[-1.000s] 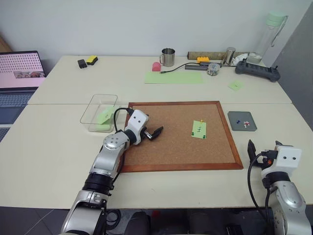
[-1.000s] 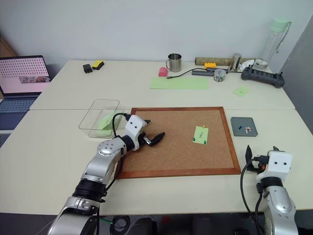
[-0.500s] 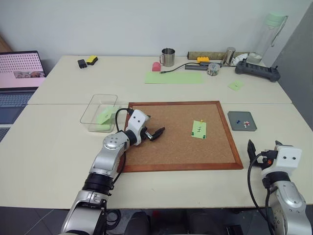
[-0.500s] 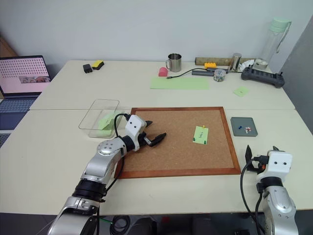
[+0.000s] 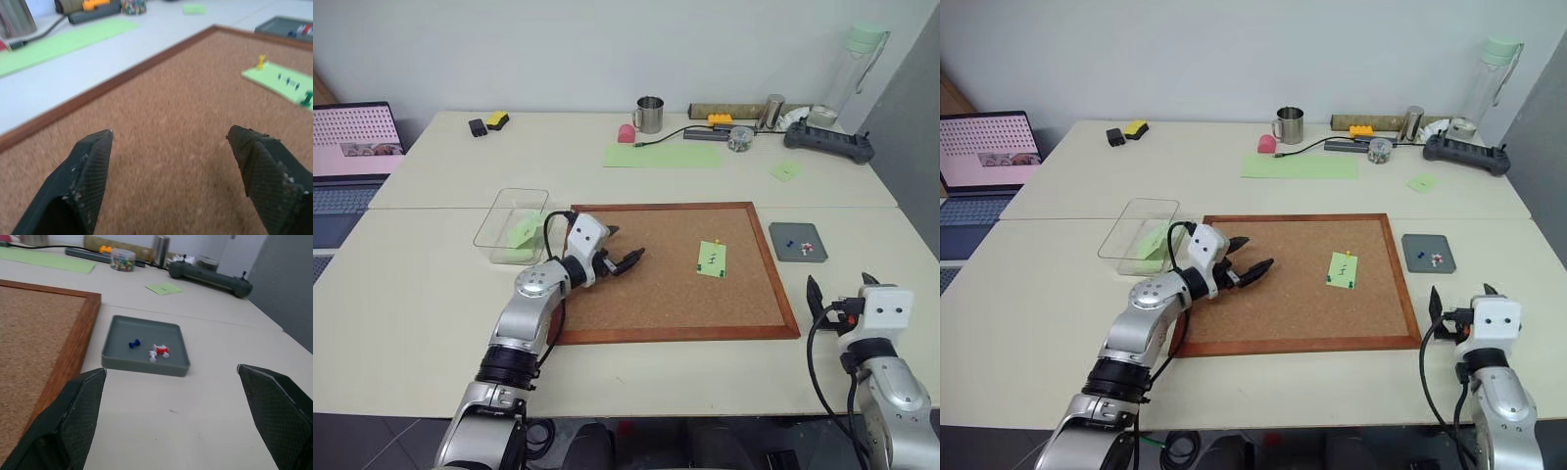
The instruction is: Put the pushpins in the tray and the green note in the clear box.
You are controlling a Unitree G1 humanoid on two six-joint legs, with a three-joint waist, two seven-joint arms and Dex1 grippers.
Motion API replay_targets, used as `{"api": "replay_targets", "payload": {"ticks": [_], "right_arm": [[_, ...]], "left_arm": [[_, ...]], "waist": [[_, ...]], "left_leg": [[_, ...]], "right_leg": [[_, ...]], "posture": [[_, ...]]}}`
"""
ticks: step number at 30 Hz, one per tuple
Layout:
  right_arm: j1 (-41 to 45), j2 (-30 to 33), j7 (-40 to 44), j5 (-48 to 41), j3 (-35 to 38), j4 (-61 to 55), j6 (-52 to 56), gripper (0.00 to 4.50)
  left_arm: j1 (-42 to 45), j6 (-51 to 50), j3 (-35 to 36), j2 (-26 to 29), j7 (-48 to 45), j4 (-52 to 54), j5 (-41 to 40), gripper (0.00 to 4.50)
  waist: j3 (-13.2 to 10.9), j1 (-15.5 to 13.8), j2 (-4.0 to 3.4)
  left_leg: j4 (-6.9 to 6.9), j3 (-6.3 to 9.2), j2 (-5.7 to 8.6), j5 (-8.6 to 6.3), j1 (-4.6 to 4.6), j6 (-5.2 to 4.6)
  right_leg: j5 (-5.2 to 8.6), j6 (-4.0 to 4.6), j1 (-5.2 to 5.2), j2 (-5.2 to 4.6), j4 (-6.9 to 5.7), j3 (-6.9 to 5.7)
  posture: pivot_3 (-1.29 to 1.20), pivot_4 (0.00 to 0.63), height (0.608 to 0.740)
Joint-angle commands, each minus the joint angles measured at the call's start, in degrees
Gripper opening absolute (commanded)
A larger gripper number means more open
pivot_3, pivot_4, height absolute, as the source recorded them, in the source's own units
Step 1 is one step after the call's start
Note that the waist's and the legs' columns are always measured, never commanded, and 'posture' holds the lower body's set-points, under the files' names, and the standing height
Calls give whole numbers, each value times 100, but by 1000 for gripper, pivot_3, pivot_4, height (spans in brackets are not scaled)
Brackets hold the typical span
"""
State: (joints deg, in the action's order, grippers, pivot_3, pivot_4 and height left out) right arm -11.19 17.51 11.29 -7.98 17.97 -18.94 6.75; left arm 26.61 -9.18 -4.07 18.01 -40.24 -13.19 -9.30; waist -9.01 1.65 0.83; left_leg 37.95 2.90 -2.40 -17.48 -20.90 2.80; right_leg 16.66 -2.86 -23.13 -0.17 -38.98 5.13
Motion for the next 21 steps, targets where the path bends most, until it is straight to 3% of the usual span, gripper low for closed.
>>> {"api": "replay_targets", "payload": {"ticks": [1,6,11,12,14,21], "right_arm": [[218,195,492,-431,-15,-168,-36,4500],[357,452,1387,-1257,-378,-584,426,4500],[546,827,2099,-1436,-1131,-781,888,4500],[611,850,2161,-1427,-1265,-736,944,4500],[703,857,2212,-1399,-1411,-650,981,4500],[1325,758,2099,-975,-1804,22,910,4500]], "left_arm": [[64,90,75,2,-131,229,-173,3202],[78,82,26,19,-225,224,-186,2153],[100,-126,-21,14,-378,252,-266,1388],[102,-176,-28,5,-412,270,-288,1106],[106,-237,-45,1,-456,294,-309,1042],[131,-486,-167,-46,-564,305,-294,177]], "waist": [[0,0,0],[0,4,0],[-1,0,1],[-1,0,1],[-1,1,1],[-2,-4,4]], "left_leg": [[0,0,0,0,0,0],[0,1,0,0,0,0],[1,4,0,0,-1,0],[1,4,0,0,-1,0],[2,5,0,0,-1,0],[4,4,1,0,-1,0]], "right_leg": [[0,0,0,0,0,0],[0,0,0,0,0,0],[0,0,0,0,0,-4],[0,0,0,1,0,-3],[0,0,0,1,0,-4],[0,0,0,0,0,-4]], "posture": [[0,150,740],[0,150,740],[0,150,740],[0,150,740],[0,150,740],[0,150,740]]}}
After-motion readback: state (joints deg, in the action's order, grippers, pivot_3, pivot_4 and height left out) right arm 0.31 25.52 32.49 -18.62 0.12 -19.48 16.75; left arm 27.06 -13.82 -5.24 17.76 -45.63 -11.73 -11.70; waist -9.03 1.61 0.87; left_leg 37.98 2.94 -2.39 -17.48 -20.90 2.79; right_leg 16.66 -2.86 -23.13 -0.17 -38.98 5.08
